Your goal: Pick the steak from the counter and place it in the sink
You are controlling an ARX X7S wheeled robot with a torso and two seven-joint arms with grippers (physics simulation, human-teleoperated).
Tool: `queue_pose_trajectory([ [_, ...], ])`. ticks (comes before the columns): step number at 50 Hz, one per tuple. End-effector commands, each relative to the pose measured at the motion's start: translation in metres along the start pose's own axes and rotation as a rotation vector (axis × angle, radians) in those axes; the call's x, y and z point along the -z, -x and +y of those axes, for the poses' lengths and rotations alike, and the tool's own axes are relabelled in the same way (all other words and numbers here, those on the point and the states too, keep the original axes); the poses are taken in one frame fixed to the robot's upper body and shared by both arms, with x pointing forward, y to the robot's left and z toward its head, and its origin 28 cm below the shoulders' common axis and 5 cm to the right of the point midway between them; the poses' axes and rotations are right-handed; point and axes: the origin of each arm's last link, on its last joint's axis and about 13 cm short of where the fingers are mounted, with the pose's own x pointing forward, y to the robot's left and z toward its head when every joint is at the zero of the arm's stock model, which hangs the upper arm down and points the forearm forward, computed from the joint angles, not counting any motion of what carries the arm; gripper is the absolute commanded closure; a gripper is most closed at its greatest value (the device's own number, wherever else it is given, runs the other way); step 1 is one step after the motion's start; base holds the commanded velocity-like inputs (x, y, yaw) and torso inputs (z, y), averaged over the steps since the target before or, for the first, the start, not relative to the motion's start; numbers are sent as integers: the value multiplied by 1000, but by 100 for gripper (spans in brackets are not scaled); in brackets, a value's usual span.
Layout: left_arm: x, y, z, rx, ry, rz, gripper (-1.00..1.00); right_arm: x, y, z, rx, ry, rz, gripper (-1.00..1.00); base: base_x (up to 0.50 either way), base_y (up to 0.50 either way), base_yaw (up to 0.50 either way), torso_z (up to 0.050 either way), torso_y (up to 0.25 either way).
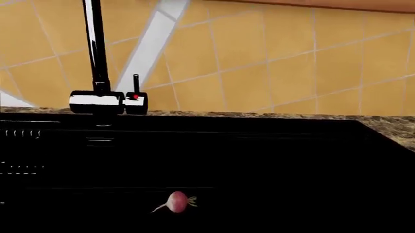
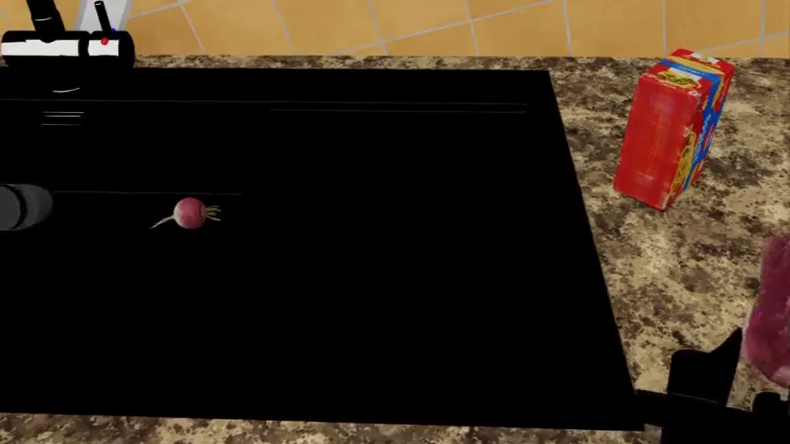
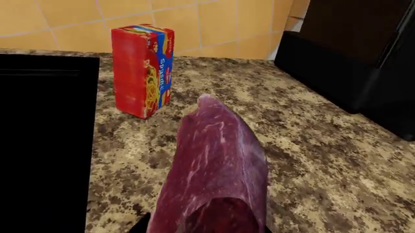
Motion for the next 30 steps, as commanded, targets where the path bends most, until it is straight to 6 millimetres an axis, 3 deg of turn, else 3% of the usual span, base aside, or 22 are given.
queue_pose_trajectory([
  [1,-11,4,-8,89,-89,-52,-100,-32,9,8,-77,110,-114,100,0,0,0,0,0],
  [13,-37,-5,-23,158,-376,-186,-100,-56,24,17,-165,155,-200,100,0,0,0,0,0],
  [19,-50,-23,-26,156,-637,-312,-100,-69,26,23,-215,174,-237,100,0,0,0,0,0],
  [26,-62,-40,-24,164,-709,-386,-100,-79,23,30,-280,164,-268,100,0,0,0,0,0],
  [30,-64,-48,-24,163,-864,-459,-100,-86,22,36,-332,168,-288,100,0,0,0,0,0],
])
